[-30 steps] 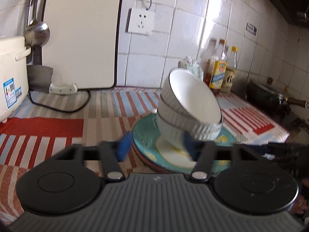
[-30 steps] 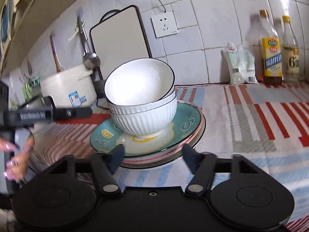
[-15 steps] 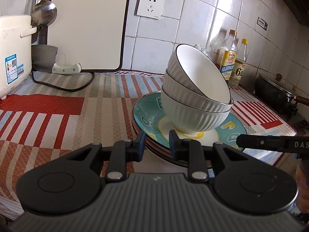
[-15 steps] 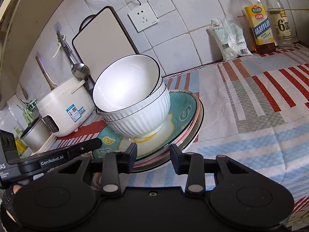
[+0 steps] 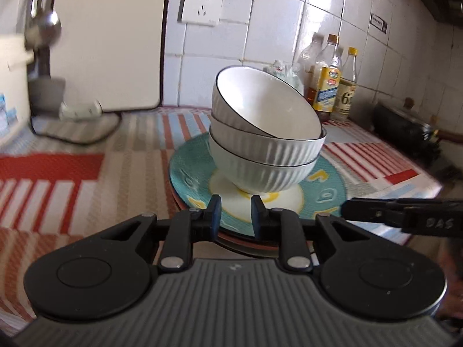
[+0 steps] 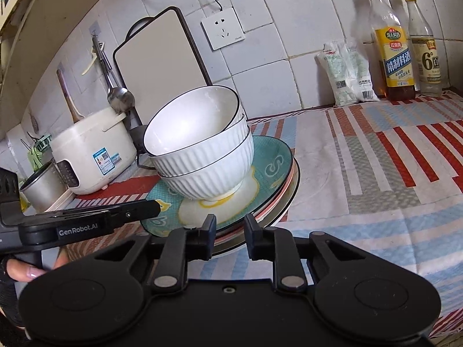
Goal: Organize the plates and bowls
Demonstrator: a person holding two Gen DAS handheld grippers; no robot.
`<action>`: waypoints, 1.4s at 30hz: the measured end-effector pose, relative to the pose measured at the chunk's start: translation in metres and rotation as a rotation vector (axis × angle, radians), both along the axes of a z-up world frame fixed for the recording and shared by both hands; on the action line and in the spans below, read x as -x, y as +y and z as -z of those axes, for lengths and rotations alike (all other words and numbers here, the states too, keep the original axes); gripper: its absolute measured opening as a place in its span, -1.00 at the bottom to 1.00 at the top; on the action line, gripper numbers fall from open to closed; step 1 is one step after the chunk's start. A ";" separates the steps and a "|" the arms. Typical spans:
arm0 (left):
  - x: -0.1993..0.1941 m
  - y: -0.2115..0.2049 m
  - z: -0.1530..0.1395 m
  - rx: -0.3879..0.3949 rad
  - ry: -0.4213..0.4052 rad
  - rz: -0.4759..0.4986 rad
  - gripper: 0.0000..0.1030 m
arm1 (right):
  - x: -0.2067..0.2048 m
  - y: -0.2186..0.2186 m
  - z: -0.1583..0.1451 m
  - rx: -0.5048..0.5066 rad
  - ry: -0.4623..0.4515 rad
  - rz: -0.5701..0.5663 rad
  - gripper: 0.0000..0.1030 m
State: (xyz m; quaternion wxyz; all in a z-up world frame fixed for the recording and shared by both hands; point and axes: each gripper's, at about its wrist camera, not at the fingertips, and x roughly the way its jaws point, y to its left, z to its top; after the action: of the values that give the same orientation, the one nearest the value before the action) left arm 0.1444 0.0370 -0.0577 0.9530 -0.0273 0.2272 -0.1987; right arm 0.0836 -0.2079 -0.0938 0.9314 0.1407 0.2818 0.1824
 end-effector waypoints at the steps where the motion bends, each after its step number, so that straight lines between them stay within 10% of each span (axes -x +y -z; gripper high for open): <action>1: 0.000 0.000 0.001 -0.001 0.001 -0.003 -0.59 | 0.001 0.000 0.000 0.000 -0.009 0.000 -0.50; 16: 0.049 0.013 -0.019 -0.011 -0.076 -0.115 0.16 | 0.040 0.022 -0.022 0.250 -0.157 0.086 0.38; 24: 0.114 0.011 -0.062 -0.030 -0.239 -0.174 1.00 | 0.088 0.015 -0.059 0.291 -0.268 0.171 0.69; 32: 0.133 -0.001 -0.082 -0.149 -0.109 -0.336 1.00 | 0.084 0.002 -0.075 0.363 0.012 0.373 1.00; 42: 0.192 -0.005 -0.082 -0.151 -0.167 -0.367 1.00 | 0.166 -0.002 -0.105 0.242 -0.169 0.383 1.00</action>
State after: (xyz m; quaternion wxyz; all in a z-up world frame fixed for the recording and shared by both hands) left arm -0.0472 0.0321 0.0240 0.9880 0.0196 0.1529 -0.0061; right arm -0.0824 -0.2094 0.0112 0.9794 0.0630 0.1907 -0.0215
